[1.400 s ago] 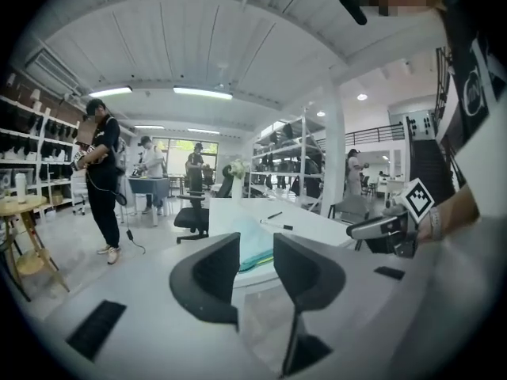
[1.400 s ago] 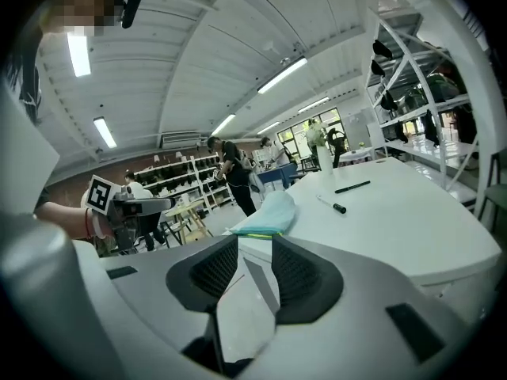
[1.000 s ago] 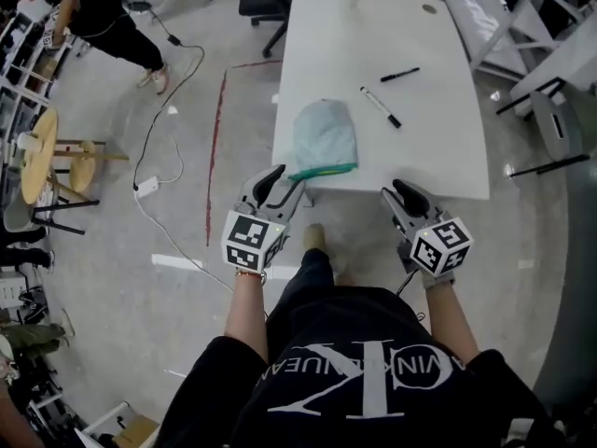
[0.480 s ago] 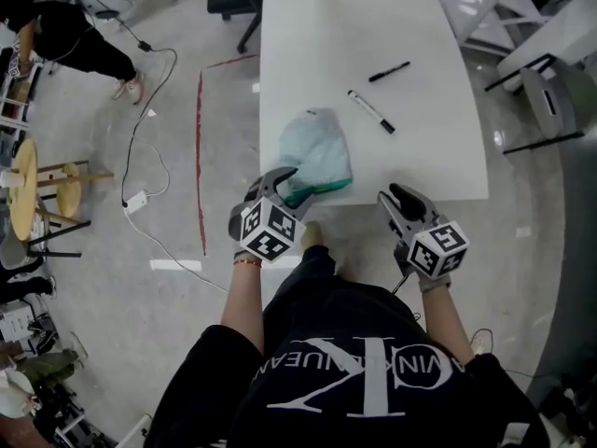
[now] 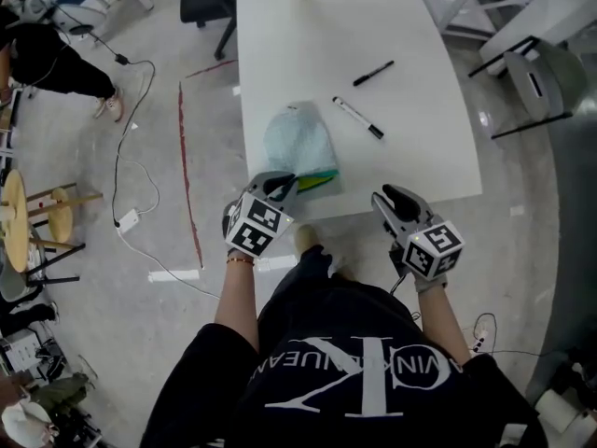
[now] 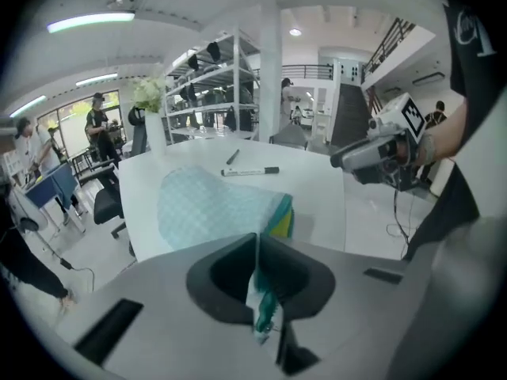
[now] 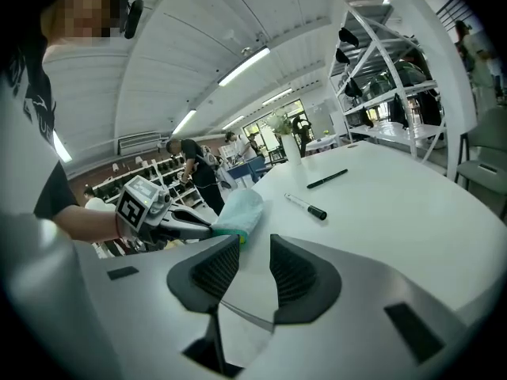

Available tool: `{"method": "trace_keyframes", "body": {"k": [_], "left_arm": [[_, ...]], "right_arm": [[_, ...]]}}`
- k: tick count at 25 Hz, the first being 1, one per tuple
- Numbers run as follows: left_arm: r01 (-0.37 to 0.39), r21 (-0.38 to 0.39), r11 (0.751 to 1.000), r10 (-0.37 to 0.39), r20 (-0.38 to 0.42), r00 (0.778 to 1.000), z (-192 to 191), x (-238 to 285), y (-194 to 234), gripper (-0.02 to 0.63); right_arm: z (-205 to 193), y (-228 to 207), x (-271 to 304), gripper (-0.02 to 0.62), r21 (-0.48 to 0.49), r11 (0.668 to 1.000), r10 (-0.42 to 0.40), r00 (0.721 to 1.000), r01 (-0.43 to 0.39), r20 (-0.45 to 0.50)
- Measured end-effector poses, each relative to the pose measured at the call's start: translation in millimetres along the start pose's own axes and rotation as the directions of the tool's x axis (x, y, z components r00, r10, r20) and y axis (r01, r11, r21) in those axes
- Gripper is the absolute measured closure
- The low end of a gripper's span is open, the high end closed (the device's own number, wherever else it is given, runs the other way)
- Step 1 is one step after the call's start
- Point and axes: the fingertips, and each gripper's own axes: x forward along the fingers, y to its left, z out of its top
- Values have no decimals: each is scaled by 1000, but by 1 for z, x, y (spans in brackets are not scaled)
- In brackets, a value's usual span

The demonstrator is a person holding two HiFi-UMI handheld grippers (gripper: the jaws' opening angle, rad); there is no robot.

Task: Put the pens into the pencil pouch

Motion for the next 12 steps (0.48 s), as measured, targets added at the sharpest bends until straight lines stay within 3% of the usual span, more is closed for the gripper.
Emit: {"method": "trace_keyframes", "body": {"k": [7, 12], "left_arm": [[-33, -184, 982, 51, 98, 994, 14, -4, 42, 591], [-57, -214, 975, 83, 115, 990, 15, -2, 60, 592]], "right_arm": [[8, -5, 14, 466, 14, 1000, -26, 1000, 26, 3], [15, -10, 30, 466, -18, 999, -41, 999, 41, -7]]}}
